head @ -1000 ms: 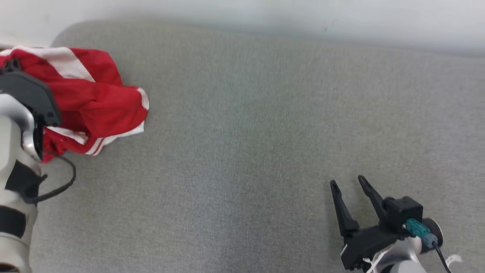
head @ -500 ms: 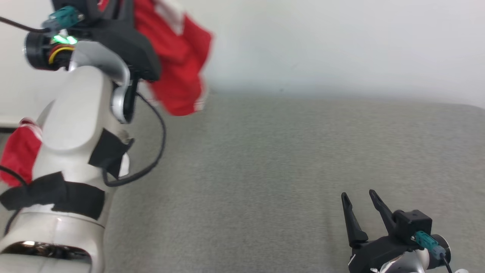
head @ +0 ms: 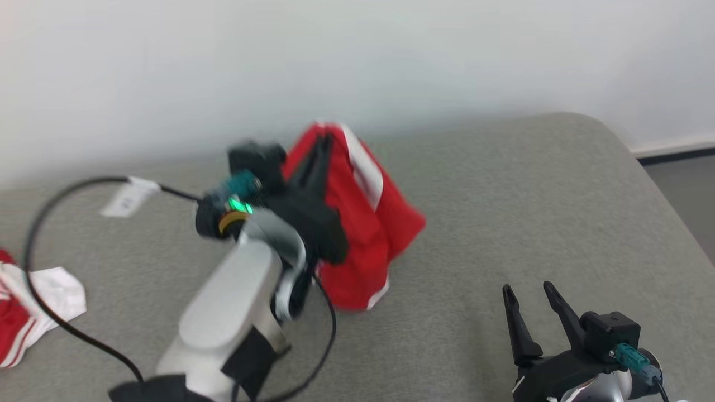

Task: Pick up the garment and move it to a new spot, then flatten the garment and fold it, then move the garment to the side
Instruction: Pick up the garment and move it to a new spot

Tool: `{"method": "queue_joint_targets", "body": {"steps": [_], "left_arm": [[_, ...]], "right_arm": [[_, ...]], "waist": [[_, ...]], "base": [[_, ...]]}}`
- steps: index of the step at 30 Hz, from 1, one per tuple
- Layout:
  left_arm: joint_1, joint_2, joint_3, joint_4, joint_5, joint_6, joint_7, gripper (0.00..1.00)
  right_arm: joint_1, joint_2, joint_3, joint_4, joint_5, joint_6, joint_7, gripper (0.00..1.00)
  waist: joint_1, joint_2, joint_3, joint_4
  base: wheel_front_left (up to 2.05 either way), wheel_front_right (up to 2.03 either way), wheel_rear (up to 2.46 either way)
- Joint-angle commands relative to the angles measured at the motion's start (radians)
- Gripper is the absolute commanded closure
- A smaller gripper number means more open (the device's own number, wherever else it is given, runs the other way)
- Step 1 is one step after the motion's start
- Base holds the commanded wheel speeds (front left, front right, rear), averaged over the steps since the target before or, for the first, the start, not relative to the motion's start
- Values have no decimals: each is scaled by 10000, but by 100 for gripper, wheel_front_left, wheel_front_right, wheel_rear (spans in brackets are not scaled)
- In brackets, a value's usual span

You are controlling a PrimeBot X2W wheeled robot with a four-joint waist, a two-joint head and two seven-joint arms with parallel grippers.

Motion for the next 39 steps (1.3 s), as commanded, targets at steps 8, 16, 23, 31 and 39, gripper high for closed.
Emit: {"method": "queue_joint_targets", "body": {"steps": [8, 16, 23, 31, 39], "left_arm": [[1647, 68, -1046, 760, -751, 444, -373, 100], [2651, 59, -1694, 890, -1126, 81, -208, 0], [2317, 438, -1622, -265, -1435, 35, 736, 0], [1340, 1251, -1884, -1354, -1461, 339, 3188, 0], [250, 1581, -2167, -878, -1497, 444, 5138, 0]], "right_arm": [[-177, 11, 51, 148, 185, 9, -215, 0], [-194, 11, -59, 380, 300, 9, -315, 0], [-117, 7, -154, 483, 379, 9, -408, 0], [-272, 7, 39, 537, 479, 9, -429, 0], [-364, 9, 128, 589, 577, 9, -501, 0]], "waist": [[0, 1, 523, -623], [0, 1, 453, 125], [0, 1, 289, 679], [0, 1, 431, 255], [0, 1, 893, -702]], "base": [[0, 0, 0], [0, 0, 0], [0, 0, 0], [0, 0, 0], [0, 0, 0]]}}
